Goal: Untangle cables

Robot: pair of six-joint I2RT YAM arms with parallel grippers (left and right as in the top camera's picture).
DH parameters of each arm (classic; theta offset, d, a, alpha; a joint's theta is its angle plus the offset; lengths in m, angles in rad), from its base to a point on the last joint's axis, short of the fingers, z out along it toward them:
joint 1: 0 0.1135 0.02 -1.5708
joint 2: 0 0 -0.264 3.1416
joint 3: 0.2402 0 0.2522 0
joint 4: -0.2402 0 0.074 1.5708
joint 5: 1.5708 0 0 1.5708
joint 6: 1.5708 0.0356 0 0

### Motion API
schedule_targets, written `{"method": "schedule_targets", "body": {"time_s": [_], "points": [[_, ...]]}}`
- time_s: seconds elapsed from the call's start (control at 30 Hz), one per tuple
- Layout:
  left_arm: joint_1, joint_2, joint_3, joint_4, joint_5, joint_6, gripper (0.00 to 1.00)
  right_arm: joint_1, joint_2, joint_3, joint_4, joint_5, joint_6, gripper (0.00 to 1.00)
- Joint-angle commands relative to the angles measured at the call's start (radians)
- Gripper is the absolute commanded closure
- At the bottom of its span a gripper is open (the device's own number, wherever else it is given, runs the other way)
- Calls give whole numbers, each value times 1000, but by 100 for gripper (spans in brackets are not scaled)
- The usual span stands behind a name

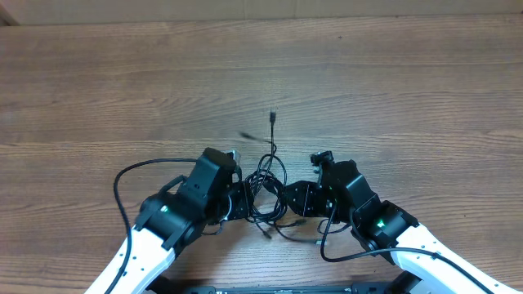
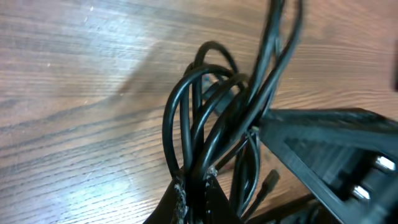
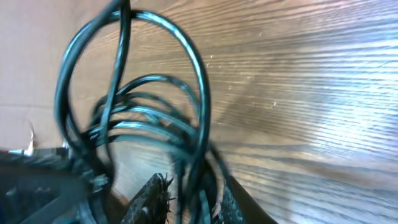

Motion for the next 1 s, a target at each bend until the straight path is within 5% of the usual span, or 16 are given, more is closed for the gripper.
{"method": "schedule_targets", "body": {"time_s": [0.0,0.23,0.37,0.7,0.8,0.97], "points": [[-2,-46,20,20,47,33,96,0,-7,16,9,13,-1,72],[-2,-47,20,72,77,33,96,0,-7,16,15,-81,0,77],[-2,-47,20,85,73,33,96,0,-7,16,5,-107,0,96],[-2,-47,20,87,58,33,96,0,-7,16,-15,-194,-1,95],[-2,-47,20,91,44,33,96,0,-7,16,-14,-232,0,81],[-2,-47,20,151,52,25,96,0,-7,16,-33,-235,0,72]]}}
